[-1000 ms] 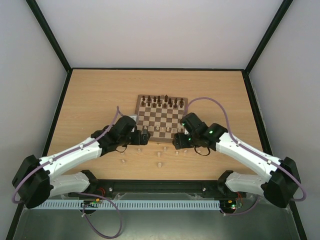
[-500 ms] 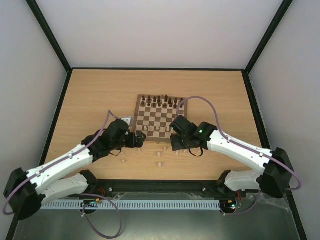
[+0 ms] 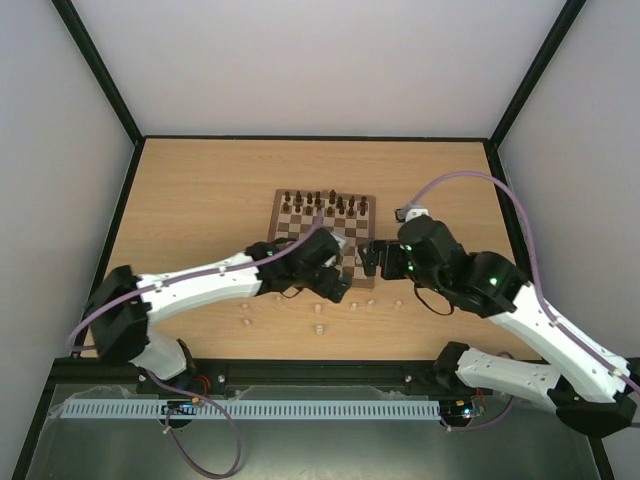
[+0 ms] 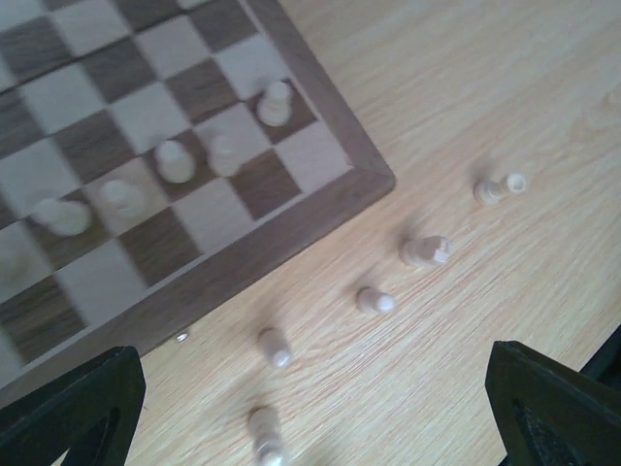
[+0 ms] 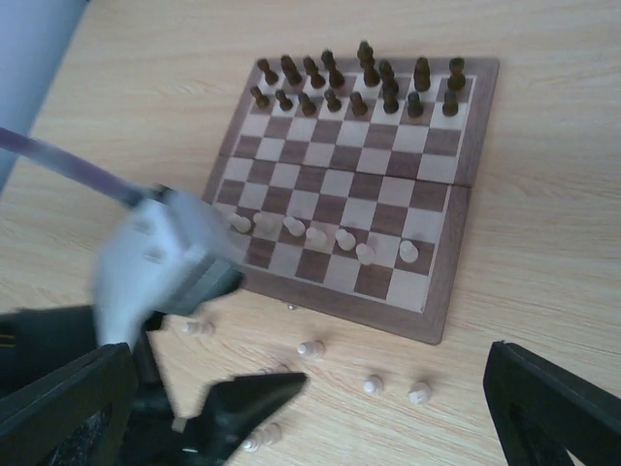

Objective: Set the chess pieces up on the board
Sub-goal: Pick up the chess piece at the center of the board, then place the chess piece on the chessboard.

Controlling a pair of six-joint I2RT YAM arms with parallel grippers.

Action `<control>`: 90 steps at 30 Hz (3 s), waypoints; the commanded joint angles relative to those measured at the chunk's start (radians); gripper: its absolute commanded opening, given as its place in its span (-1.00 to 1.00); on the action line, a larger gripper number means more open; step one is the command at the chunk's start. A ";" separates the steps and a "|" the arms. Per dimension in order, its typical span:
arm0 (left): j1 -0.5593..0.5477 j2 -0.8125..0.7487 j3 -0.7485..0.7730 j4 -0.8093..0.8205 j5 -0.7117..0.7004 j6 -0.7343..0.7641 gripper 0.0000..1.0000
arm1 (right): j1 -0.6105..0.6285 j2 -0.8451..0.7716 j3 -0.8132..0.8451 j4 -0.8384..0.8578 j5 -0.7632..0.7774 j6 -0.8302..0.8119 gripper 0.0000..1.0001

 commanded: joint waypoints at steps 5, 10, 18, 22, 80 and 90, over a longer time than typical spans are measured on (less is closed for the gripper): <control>-0.090 0.246 0.152 -0.119 -0.015 0.113 0.82 | 0.004 -0.086 0.048 -0.125 0.025 -0.006 0.97; -0.107 0.305 0.177 -0.130 -0.004 0.130 0.41 | 0.003 -0.107 0.049 -0.135 0.020 -0.023 0.97; -0.116 0.397 0.234 -0.123 0.031 0.162 0.03 | 0.004 -0.110 0.050 -0.132 0.013 -0.045 0.97; -0.117 0.439 0.254 -0.117 0.057 0.167 -0.04 | 0.003 -0.116 0.042 -0.136 0.019 -0.047 0.97; 0.381 0.193 0.166 -0.245 -0.092 0.015 -0.80 | 0.004 -0.122 -0.002 -0.107 0.029 -0.114 0.97; 0.387 0.263 0.129 -0.206 -0.125 -0.002 -0.79 | 0.004 -0.120 -0.026 -0.097 0.018 -0.106 0.97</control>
